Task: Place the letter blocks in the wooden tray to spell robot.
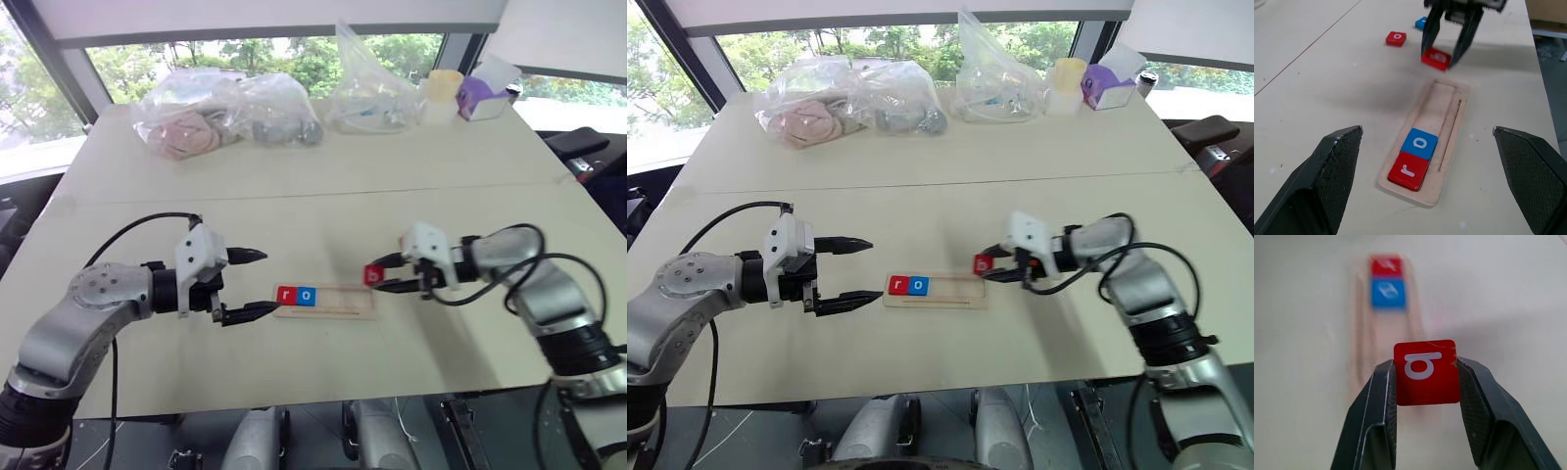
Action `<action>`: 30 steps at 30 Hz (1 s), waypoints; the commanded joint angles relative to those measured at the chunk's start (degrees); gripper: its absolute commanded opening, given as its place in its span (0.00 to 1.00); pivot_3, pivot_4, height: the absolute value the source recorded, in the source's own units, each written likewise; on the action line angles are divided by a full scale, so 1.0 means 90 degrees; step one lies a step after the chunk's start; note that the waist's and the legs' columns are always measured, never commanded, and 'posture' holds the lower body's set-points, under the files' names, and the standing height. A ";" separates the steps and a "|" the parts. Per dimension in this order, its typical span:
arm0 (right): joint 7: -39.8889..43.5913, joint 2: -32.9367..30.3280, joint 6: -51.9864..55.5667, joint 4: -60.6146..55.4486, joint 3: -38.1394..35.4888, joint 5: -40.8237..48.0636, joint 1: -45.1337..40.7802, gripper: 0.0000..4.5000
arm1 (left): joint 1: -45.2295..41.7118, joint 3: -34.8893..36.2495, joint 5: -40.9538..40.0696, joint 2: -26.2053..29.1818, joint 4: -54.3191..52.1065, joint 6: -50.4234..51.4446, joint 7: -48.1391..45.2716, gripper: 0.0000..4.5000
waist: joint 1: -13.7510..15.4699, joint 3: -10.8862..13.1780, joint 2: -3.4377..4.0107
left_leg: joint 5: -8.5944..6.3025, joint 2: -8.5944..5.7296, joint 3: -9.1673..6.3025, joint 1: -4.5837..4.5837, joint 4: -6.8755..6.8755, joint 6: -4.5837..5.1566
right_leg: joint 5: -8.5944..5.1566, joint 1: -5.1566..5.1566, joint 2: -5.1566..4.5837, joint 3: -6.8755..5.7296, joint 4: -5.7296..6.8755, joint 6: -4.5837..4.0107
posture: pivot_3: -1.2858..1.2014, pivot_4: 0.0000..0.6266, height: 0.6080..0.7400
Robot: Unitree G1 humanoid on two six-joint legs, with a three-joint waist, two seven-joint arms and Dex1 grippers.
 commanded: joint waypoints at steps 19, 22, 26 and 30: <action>-0.0655 0.0613 0.0106 0.0043 0.0686 -0.0700 -0.0223 0.26 | 0.0217 0.0182 -0.0045 0.0166 -0.0457 -0.0024 0.0170 1.00 | 0.0085 0.0000 0.0000 | 0.0000 -0.0010 0.0010 -0.0001 0.0000 -0.0001 | 0.0000 -0.0004 -0.0009 0.0003 -0.0001 -0.0002 | 0.52 0.24 0.89; -0.0664 0.0634 0.0208 -0.0039 0.0676 -0.0687 -0.0224 0.26 | 0.0176 0.0148 -0.0027 0.0147 -0.0410 -0.0048 0.0164 1.00 | 0.0084 0.0000 0.0000 | 0.0000 -0.0010 0.0010 -0.0001 0.0001 -0.0001 | 0.0000 -0.0004 -0.0007 0.0003 0.0000 -0.0002 | 0.52 0.24 0.89; -0.0680 0.0666 0.0417 -0.0175 0.0648 -0.0620 -0.0236 0.26 | 0.0111 0.0088 -0.0002 0.0109 -0.0365 -0.0067 0.0168 1.00 | 0.0085 0.0000 0.0000 | 0.0000 -0.0009 0.0010 -0.0001 0.0001 -0.0001 | 0.0000 -0.0004 -0.0005 0.0002 0.0000 -0.0002 | 0.52 0.24 0.89; -0.0664 0.0628 0.0587 -0.0345 0.0658 -0.0591 -0.0188 0.26 | 0.0061 0.0042 0.0011 0.0074 -0.0356 -0.0069 0.0185 1.00 | 0.0084 0.0000 0.0000 | 0.0000 -0.0009 0.0010 -0.0001 0.0001 -0.0001 | 0.0000 -0.0004 -0.0003 0.0000 0.0000 -0.0001 | 0.52 0.24 0.89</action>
